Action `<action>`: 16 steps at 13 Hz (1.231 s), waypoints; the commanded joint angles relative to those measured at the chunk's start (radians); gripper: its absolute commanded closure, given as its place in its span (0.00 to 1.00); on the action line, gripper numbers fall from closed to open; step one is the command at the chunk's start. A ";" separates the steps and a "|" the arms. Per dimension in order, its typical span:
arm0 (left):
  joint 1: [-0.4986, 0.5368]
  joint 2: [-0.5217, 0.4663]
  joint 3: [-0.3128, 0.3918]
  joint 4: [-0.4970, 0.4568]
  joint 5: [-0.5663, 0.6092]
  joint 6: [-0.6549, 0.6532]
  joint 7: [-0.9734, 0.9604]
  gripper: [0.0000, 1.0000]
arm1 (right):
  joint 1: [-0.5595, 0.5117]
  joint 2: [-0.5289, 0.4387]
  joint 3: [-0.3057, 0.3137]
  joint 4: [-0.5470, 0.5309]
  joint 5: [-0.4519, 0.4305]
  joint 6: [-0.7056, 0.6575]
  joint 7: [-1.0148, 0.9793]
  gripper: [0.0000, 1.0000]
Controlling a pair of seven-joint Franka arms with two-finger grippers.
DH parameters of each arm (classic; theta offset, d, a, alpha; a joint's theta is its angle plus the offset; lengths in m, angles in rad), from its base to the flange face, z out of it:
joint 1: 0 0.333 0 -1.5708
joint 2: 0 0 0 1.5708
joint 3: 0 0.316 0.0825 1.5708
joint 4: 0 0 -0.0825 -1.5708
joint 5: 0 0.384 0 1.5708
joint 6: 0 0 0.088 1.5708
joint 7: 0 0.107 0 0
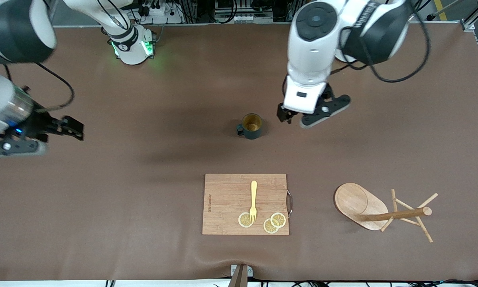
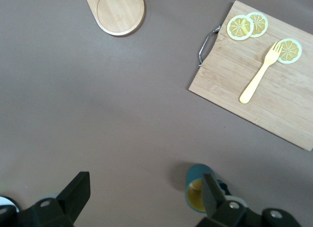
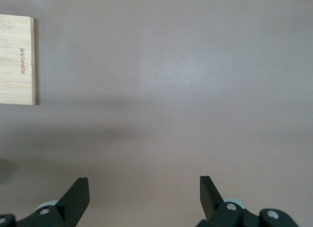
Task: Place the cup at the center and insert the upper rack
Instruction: 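Lower the left gripper beside the teal mug's handle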
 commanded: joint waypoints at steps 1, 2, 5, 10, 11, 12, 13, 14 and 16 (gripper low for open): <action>-0.088 0.075 0.007 0.035 0.105 0.018 -0.169 0.00 | -0.065 -0.159 0.016 -0.169 0.029 0.020 -0.023 0.00; -0.120 0.097 0.006 0.035 0.141 0.020 -0.235 0.00 | -0.077 -0.199 0.015 -0.192 0.034 0.012 -0.021 0.00; -0.177 0.181 0.013 0.056 0.161 0.044 -0.361 0.00 | -0.097 -0.250 0.006 -0.198 0.034 -0.067 -0.021 0.00; -0.266 0.290 0.018 0.100 0.218 0.170 -0.626 0.00 | -0.154 -0.238 0.006 -0.186 0.063 -0.068 -0.014 0.00; -0.283 0.327 0.018 0.114 0.242 0.176 -0.686 0.00 | -0.155 -0.236 0.006 -0.178 0.065 -0.063 -0.015 0.00; -0.297 0.358 0.020 0.133 0.262 0.195 -0.727 0.00 | -0.157 -0.228 0.006 -0.165 0.065 -0.060 -0.015 0.00; -0.308 0.387 0.020 0.148 0.268 0.216 -0.744 0.00 | -0.157 -0.216 0.006 -0.149 0.066 -0.060 -0.015 0.00; -0.325 0.404 0.027 0.169 0.268 0.230 -0.780 0.00 | -0.156 -0.215 0.006 -0.146 0.066 -0.063 -0.014 0.00; -0.371 0.425 0.056 0.176 0.268 0.273 -0.882 0.00 | -0.148 -0.215 0.006 -0.148 0.065 -0.071 -0.006 0.00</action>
